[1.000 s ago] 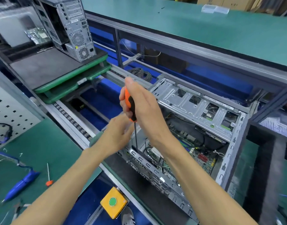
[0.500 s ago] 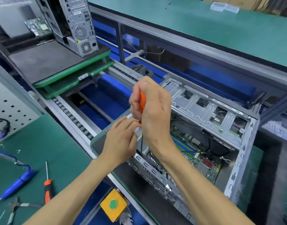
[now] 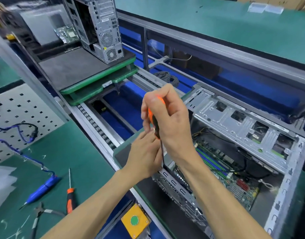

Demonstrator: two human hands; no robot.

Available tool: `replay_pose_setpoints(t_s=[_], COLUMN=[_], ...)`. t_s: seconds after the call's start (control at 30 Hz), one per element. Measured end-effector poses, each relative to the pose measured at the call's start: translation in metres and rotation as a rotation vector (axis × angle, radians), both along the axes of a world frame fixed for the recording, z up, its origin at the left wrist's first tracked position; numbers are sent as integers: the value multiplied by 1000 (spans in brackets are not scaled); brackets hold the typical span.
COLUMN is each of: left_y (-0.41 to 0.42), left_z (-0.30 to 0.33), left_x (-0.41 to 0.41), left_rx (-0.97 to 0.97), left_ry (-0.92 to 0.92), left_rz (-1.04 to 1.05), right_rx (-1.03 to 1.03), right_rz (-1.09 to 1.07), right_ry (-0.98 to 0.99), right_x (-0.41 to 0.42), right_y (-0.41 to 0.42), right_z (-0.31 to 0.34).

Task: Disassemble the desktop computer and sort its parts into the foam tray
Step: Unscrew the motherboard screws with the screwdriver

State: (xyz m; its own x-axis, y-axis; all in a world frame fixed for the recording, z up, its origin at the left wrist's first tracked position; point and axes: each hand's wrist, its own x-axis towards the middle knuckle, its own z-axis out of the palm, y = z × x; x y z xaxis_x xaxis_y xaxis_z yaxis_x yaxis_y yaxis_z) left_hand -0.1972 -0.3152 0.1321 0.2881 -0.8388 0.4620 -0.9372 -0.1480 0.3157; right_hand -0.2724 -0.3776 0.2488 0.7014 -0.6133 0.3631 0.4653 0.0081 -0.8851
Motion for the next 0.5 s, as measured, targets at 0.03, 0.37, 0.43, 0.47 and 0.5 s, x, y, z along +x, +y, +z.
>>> replay_pose_setpoints(t_s=[0.03,0.37,0.43,0.47,0.5], left_y=[-1,0,-1,-1,-1], left_z=[-1,-5,-5,-5,-5], left_x=[0,0,-1,-1,-1], left_rx=[-27,-54,-77,-86,-97], left_ry=[-9,87,86,87,88], left_rz=[-10,-62,-77,-83,-89], right_rx=[-16,35,62,55,45], right_rz=[-17,69,47,33,25], right_ry=[5,-23,-44,-58,-70], right_x=[0,-7,-9,-10,-11], right_y=[0,-14,-17,-18,-20], right_z=[0,1,1,0,-1])
